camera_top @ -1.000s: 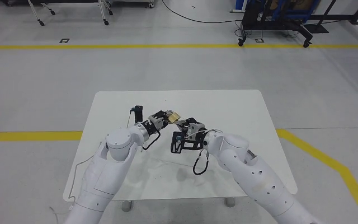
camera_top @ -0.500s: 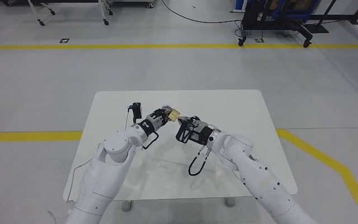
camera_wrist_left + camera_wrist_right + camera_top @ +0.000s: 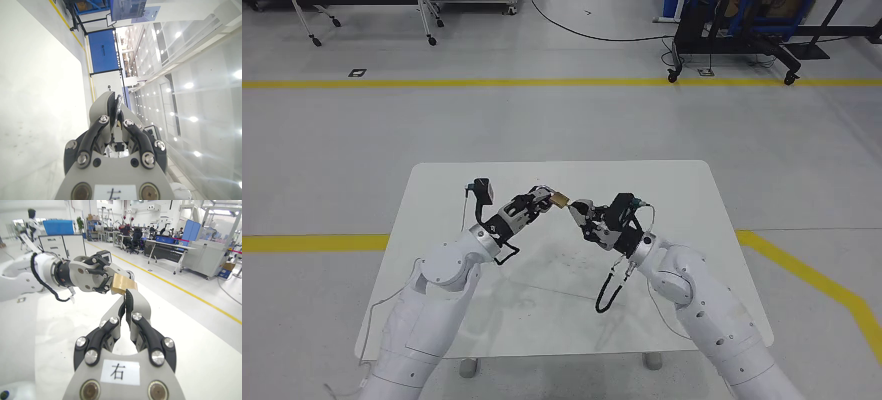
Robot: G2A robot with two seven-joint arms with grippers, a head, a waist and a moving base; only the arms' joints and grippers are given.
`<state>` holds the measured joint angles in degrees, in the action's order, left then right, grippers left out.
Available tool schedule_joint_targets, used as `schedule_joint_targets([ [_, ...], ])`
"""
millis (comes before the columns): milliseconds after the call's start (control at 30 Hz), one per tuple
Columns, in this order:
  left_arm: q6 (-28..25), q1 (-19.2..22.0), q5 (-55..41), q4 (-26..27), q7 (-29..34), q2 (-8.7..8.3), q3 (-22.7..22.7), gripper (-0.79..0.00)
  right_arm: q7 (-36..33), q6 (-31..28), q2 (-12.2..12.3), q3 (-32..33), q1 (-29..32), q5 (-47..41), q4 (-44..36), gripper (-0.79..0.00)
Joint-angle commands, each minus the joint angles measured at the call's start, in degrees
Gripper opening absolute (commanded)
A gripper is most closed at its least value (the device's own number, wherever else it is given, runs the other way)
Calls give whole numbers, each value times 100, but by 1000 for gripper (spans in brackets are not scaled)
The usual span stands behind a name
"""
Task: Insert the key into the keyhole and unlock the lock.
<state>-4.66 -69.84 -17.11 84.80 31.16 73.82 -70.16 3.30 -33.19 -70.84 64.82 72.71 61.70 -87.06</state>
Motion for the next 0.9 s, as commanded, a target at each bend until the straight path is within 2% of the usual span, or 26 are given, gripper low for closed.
schedule_joint_targets([
  [0,-151,-2,119,-11,47,-11,-10,-785,-32,-167,-14,0,-45,-504,190,-785],
  [233,-394,-49,226,-26,67,-33,-62,-785,21,-993,-99,-105,-151,-2550,757,-785],
  [367,-418,-63,215,13,118,-45,-97,-785,-228,-1133,-105,-132,-273,-2791,910,-785],
  [400,-423,-71,216,19,123,-47,-100,-785,-287,-1123,-104,-135,-287,-2791,936,-591],
  [433,-424,-75,215,25,124,-49,-103,-785,-372,-1075,-101,-133,-306,-2748,945,-474],
  [467,-416,-77,220,29,133,-51,-102,-785,-419,-1024,-97,-119,-323,-2691,928,-394],
  [500,-406,-80,231,31,144,-53,-100,-785,-431,-990,-96,-112,-318,-2665,912,-169],
  [567,-360,-82,294,33,165,-60,-91,-785,-460,-851,-78,-29,-313,-2513,861,-9],
  [733,-129,-77,900,70,229,-109,-78,-785,-373,-197,75,634,-35,-1356,233,0],
  [833,88,-98,1393,109,131,-136,-38,-785,-650,338,214,1133,265,14,-564,0],
  [867,154,-101,1590,113,164,-147,2,-785,-650,338,214,1133,265,14,-564,0],
])
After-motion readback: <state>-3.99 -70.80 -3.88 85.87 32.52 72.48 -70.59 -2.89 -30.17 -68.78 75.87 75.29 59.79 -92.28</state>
